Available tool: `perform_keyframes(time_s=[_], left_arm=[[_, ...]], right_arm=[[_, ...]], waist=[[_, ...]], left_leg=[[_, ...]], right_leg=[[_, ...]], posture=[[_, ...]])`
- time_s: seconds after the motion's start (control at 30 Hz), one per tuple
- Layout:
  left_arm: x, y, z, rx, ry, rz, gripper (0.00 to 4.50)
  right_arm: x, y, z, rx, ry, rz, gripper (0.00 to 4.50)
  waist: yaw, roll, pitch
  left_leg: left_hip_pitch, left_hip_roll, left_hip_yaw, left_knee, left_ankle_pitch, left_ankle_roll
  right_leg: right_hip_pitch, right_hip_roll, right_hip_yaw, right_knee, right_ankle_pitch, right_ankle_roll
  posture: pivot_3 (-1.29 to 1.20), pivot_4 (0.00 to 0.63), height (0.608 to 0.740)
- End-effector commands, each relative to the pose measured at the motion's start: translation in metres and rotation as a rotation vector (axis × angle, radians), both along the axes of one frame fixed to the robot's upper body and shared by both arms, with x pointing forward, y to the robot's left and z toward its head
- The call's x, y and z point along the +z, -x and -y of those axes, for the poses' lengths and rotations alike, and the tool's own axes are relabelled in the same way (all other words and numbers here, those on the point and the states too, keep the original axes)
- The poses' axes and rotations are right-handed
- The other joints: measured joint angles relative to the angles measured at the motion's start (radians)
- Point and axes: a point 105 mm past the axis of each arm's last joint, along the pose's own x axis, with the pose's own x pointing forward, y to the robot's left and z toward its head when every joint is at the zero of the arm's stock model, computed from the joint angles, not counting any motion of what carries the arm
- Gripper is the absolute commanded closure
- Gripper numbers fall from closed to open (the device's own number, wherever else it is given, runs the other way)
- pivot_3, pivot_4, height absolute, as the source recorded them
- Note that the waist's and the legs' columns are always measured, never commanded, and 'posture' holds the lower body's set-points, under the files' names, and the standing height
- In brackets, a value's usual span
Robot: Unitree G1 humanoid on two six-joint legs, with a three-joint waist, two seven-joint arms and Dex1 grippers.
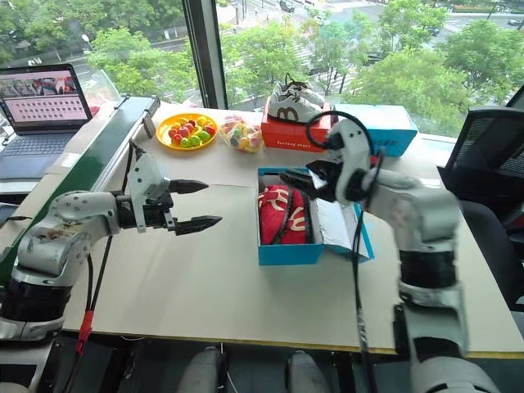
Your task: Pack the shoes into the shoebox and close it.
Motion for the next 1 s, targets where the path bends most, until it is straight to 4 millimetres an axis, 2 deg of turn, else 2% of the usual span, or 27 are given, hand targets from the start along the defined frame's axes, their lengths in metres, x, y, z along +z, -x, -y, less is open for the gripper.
perform_keyframes(time_s=[0.03, 0.07, 0.13, 0.23, 0.37, 0.47, 0.53, 0.6, 0.73, 0.8, 0.83, 0.9, 0.93, 1.0], left_arm=[[0.009, -0.001, 0.007, -0.059, -0.024, 0.039, 0.00], [0.010, -0.002, 0.008, -0.068, -0.024, 0.040, 0.00], [0.011, -0.002, 0.009, -0.074, -0.026, 0.044, 0.00], [0.015, -0.004, 0.008, -0.069, -0.037, 0.056, 0.00], [0.017, -0.006, 0.007, -0.060, -0.038, 0.064, 0.00], [0.018, -0.005, 0.007, -0.057, -0.038, 0.065, 0.00], [0.019, -0.007, 0.005, -0.038, -0.035, 0.064, 0.00], [0.020, -0.007, 0.003, -0.028, -0.037, 0.066, 0.00], [0.023, -0.007, 0.003, -0.015, -0.019, 0.083, 0.00], [0.036, -0.010, 0.006, 0.009, 0.052, 0.099, 0.00], [0.041, -0.010, 0.006, 0.012, 0.071, 0.103, 0.00], [0.045, -0.011, 0.005, 0.019, 0.078, 0.106, 0.00], [0.045, -0.011, 0.003, 0.024, 0.073, 0.108, 0.00], [0.045, -0.011, 0.001, 0.031, 0.069, 0.109, 0.00]], right_arm=[[-0.001, 0.004, -0.011, -0.023, -0.112, 0.043, 3.50], [-0.012, 0.001, -0.010, -0.061, -0.112, 0.029, 3.72], [-0.025, -0.003, -0.009, -0.117, -0.152, 0.007, 4.46], [-0.052, -0.013, -0.004, -0.219, -0.181, -0.020, 4.49], [-0.073, -0.030, 0.010, -0.372, -0.237, -0.042, 4.49], [-0.091, -0.040, 0.022, -0.513, -0.374, -0.100, 4.49], [-0.104, -0.049, 0.039, -0.649, -0.462, -0.121, 4.49], [-0.107, -0.057, 0.050, -0.740, -0.567, -0.126, 4.49], [-0.085, -0.076, 0.079, -0.887, -0.998, -0.068, 4.49], [-0.071, -0.077, 0.100, -0.907, -1.206, -0.007, 4.49], [-0.063, -0.077, 0.105, -0.881, -1.247, 0.035, 4.49], [-0.039, -0.077, 0.100, -0.768, -1.277, 0.098, 4.49], [-0.020, -0.074, 0.087, -0.648, -1.283, 0.121, 4.49], [0.002, -0.066, 0.068, -0.496, -1.287, 0.135, 4.49]], waist=[[-0.004, 0.000, 0.000], [-0.006, 0.000, 0.000], [-0.005, 0.000, 0.000], [-0.002, -0.001, 0.000], [0.004, 0.000, 0.000], [0.003, 0.000, 0.000], [0.004, 0.000, 0.000], [0.003, 0.000, 0.000], [0.001, 0.000, 0.000], [0.001, 0.001, 0.000], [0.003, 0.001, 0.000], [0.004, 0.001, 0.001], [0.003, 0.001, 0.001], [-0.003, 0.004, 0.001]], left_leg=[[0.000, 0.000, 0.000, 0.000, 0.000, 0.000], [0.001, 0.000, 0.000, 0.000, 0.000, 0.000], [0.001, 0.000, -0.001, 0.001, 0.000, 0.000], [0.000, -0.001, -0.001, 0.001, 0.000, 0.000], [-0.001, -0.001, -0.001, 0.001, 0.000, 0.000], [-0.001, -0.001, -0.001, 0.000, 0.000, 0.000], [-0.001, -0.001, -0.002, 0.000, 0.000, 0.000], [-0.001, -0.001, -0.002, 0.001, 0.000, 0.000], [0.000, -0.001, -0.002, 0.001, 0.000, 0.000], [0.001, -0.001, -0.002, 0.001, 0.000, 0.000], [0.001, -0.001, -0.002, 0.001, 0.000, 0.000], [0.001, -0.001, -0.002, 0.000, 0.000, 0.000], [0.000, -0.001, -0.002, 0.000, 0.000, 0.000], [0.000, -0.001, -0.002, -0.001, 0.000, 0.000]], right_leg=[[0.000, 0.000, 0.000, 0.000, 0.000, 0.000], [0.000, 0.000, 0.001, 0.001, 0.000, 0.000], [0.000, 0.001, 0.000, 0.001, 0.000, 0.001], [0.000, 0.001, 0.000, 0.000, 0.000, 0.001], [-0.001, 0.000, 0.000, 0.000, 0.000, 0.001], [-0.001, 0.001, 0.000, 0.001, 0.000, 0.001], [0.000, 0.001, 0.000, 0.001, 0.000, 0.000], [0.000, 0.001, 0.000, 0.001, 0.001, 0.000], [0.001, 0.001, 0.000, 0.001, 0.001, 0.001], [0.002, 0.001, 0.000, 0.001, 0.001, 0.000], [0.002, 0.001, 0.000, 0.001, 0.001, 0.000], [0.002, 0.001, 0.000, 0.001, 0.002, -0.001], [0.001, 0.001, 0.000, 0.001, 0.002, -0.001], [0.001, 0.001, 0.000, 0.001, 0.002, -0.002]], posture=[[0.00, 0.150, 0.740], [0.00, 0.150, 0.740], [0.00, 0.150, 0.740], [0.00, 0.150, 0.740], [0.00, 0.150, 0.740], [0.00, 0.150, 0.740], [0.00, 0.150, 0.740], [0.00, 0.150, 0.740], [0.00, 0.150, 0.740], [0.00, 0.150, 0.740], [0.00, 0.150, 0.740], [0.00, 0.150, 0.740], [0.00, 0.150, 0.740], [0.00, 0.150, 0.740]])
